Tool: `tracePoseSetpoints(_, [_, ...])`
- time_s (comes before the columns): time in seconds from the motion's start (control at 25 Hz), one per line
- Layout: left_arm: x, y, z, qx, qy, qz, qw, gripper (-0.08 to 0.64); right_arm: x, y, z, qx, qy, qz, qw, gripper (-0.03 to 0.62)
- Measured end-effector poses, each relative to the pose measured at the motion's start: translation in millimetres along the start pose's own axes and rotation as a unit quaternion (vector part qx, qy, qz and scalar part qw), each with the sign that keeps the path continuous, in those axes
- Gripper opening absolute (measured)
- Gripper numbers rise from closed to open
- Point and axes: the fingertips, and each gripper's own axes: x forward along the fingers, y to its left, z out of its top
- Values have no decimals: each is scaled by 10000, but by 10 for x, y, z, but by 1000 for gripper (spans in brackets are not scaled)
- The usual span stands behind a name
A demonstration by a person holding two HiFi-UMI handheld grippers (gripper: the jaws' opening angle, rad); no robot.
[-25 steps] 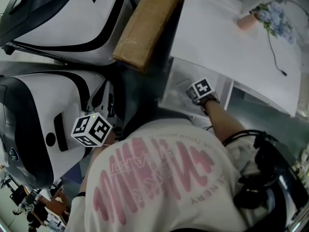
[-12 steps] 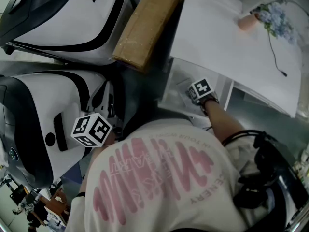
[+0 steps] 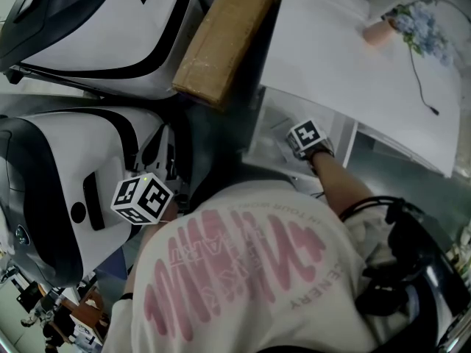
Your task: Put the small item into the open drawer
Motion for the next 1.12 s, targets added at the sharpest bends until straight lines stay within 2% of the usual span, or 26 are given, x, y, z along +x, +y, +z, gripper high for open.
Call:
tracePoseSetpoints(0.16, [-20,22,-35,-29,4,38,10000,29,28,19,49,1,-112,61,9999,213])
tracePoseSetpoints(0.32, [-10,55,-88,-127,12,106,9999,29,2,4,-21,101,103,17,9999,213])
tracePoseSetpoints(0.72, [54,20,-250,-169,104,160,9997,29,-10,11,-24,166,118,30,9998,213])
tracePoseSetpoints(0.92, [-15,-9,-205,-44,9,38,10000,29,-78,-32,-9,-70,149,-234,9996,229])
tracePoseSetpoints(1.04, [-135,64,-121,-165,-252,52,9995,29,-177,-13,64,-215,55,-414,9989,226])
tracePoseSetpoints(1.12, [-220,85,-125,-276,-258,-57,9993,29,-290,29,91,-225,-16,-438,9988,225])
